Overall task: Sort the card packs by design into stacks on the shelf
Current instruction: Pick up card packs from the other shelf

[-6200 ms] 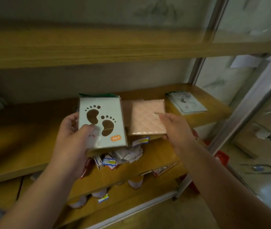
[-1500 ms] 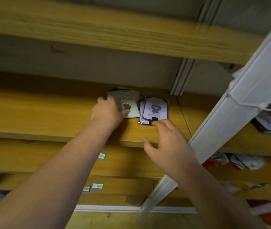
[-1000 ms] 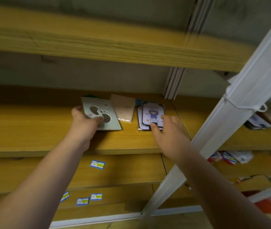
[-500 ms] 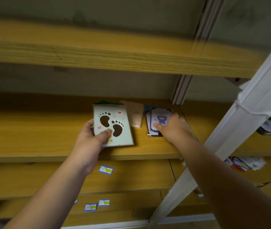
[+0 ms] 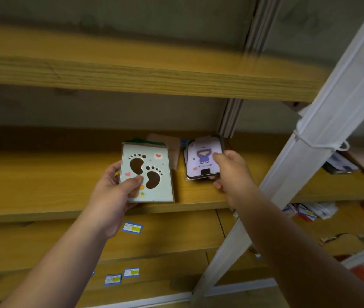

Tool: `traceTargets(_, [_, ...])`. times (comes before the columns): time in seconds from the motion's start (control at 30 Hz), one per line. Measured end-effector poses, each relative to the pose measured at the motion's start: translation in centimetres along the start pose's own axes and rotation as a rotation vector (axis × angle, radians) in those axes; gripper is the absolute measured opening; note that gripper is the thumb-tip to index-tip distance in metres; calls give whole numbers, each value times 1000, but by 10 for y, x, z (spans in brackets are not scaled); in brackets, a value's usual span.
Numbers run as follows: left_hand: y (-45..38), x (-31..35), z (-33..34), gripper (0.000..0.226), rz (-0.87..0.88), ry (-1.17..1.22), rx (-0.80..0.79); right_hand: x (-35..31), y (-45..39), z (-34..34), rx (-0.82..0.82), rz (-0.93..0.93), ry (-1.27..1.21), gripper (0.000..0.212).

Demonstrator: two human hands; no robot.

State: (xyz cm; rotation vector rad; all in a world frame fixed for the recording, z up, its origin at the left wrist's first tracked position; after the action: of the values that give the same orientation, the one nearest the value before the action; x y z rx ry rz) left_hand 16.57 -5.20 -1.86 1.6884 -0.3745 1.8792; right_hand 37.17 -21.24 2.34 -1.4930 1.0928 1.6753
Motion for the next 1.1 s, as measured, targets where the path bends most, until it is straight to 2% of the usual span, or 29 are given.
traceTargets(0.13, [16, -1, 10, 51, 2, -26, 13, -4, 37, -12, -20, -45, -157, 10])
traceTargets(0.3, [45, 12, 18, 42, 37, -51, 14, -13, 73, -22, -147, -70, -291, 15])
traceTargets(0.57, [102, 32, 56, 31, 103, -131, 9, -24, 119, -85, -330, -161, -226, 21])
traceTargets(0.77, [166, 23, 134, 34, 189, -147, -66, -37, 152, -175, -377, -164, -368, 17])
traceTargets(0.87, [195, 15, 178, 34, 220, -122, -80, -39, 155, -236, -329, -139, -374, 17])
traceTargets(1.0, [222, -1, 240, 35, 217, -100, -99, -35, 149, -313, -254, -113, -368, 27])
traceTargets(1.1, [235, -13, 288, 35, 213, -102, -114, -27, 145, -363, -217, -93, -373, 19])
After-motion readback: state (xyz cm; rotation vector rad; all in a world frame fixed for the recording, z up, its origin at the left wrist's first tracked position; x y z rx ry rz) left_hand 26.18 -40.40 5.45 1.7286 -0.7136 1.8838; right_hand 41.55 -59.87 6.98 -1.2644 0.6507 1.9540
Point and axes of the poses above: each hand's wrist, its own y-axis away from the middle knuckle, its own z-axis out of the palm, x = y × z, the point moved 4 cm from there along -y, towards the middle knuckle, and after that the axes turned 10 degrees about -y, right-handed, at the moved point
